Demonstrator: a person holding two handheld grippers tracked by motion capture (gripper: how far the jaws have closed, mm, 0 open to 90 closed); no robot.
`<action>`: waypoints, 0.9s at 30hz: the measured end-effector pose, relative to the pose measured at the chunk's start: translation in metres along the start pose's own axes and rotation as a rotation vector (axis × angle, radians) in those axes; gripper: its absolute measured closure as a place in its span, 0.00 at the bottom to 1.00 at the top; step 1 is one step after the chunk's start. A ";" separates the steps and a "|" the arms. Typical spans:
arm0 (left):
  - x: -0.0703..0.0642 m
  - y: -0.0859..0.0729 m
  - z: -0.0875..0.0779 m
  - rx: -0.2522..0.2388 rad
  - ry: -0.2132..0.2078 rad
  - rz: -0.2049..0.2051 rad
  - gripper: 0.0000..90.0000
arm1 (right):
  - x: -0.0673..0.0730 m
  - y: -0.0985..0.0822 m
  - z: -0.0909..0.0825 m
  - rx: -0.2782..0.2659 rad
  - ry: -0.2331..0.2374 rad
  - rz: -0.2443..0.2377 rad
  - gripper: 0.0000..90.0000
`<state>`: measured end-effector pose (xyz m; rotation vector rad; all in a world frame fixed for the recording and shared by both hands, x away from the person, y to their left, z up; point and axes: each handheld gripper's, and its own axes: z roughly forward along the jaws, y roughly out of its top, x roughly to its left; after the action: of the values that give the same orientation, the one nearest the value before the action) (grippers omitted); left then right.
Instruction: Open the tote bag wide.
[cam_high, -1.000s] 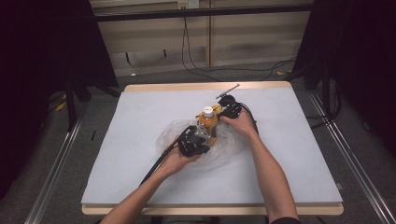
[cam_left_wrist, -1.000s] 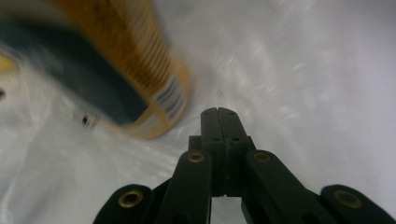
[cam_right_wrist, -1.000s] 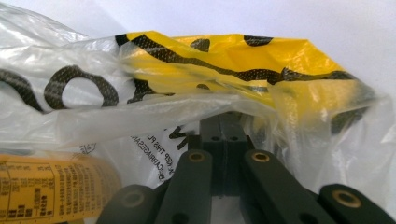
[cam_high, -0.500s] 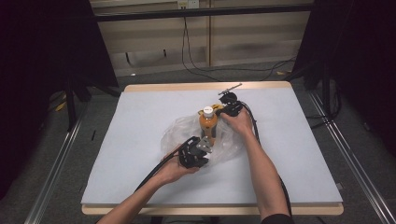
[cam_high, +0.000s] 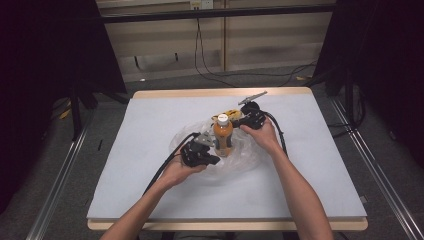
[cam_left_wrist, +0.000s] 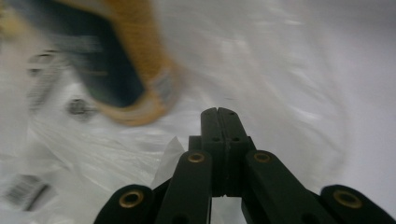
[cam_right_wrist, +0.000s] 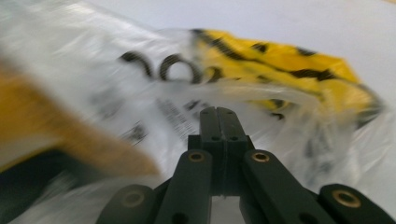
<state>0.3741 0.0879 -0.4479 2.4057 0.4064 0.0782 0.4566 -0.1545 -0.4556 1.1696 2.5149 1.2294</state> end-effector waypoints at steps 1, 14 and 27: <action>0.006 -0.003 0.004 0.005 0.006 -0.023 1.00 | 0.004 -0.003 -0.002 0.009 0.018 -0.014 1.00; 0.035 -0.030 0.007 -0.006 0.073 -0.158 1.00 | 0.012 -0.057 -0.018 0.092 0.001 -0.105 1.00; 0.009 -0.013 0.021 0.008 0.040 -0.072 1.00 | 0.006 -0.060 -0.018 0.032 -0.095 -0.037 1.00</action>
<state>0.3828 0.0869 -0.4731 2.3979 0.5129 0.0929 0.4097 -0.1843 -0.4851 1.1539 2.4841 1.1025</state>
